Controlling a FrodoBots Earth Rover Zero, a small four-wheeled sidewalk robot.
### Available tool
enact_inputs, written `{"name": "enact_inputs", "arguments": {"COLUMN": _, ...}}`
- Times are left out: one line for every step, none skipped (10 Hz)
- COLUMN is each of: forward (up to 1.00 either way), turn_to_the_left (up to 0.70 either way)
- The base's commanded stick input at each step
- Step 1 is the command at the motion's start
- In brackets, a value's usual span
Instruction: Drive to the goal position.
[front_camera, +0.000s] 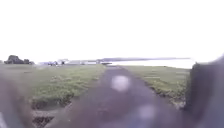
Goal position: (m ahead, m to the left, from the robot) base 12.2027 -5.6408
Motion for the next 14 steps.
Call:
{"name": "enact_inputs", "arguments": {"forward": 0.70, "turn_to_the_left": 0.00}}
{"name": "enact_inputs", "arguments": {"forward": 0.70, "turn_to_the_left": 0.00}}
{"name": "enact_inputs", "arguments": {"forward": 0.70, "turn_to_the_left": 0.00}}
{"name": "enact_inputs", "arguments": {"forward": 0.70, "turn_to_the_left": 0.00}}
{"name": "enact_inputs", "arguments": {"forward": 0.70, "turn_to_the_left": 0.00}}
{"name": "enact_inputs", "arguments": {"forward": 0.70, "turn_to_the_left": 0.00}}
{"name": "enact_inputs", "arguments": {"forward": 0.70, "turn_to_the_left": -0.35}}
{"name": "enact_inputs", "arguments": {"forward": 0.70, "turn_to_the_left": -0.35}}
{"name": "enact_inputs", "arguments": {"forward": 0.70, "turn_to_the_left": -0.35}}
{"name": "enact_inputs", "arguments": {"forward": 0.70, "turn_to_the_left": -0.24}}
{"name": "enact_inputs", "arguments": {"forward": 0.70, "turn_to_the_left": -0.12}}
{"name": "enact_inputs", "arguments": {"forward": 0.70, "turn_to_the_left": -0.01}}
{"name": "enact_inputs", "arguments": {"forward": 0.70, "turn_to_the_left": 0.00}}
{"name": "enact_inputs", "arguments": {"forward": 0.70, "turn_to_the_left": 0.00}}
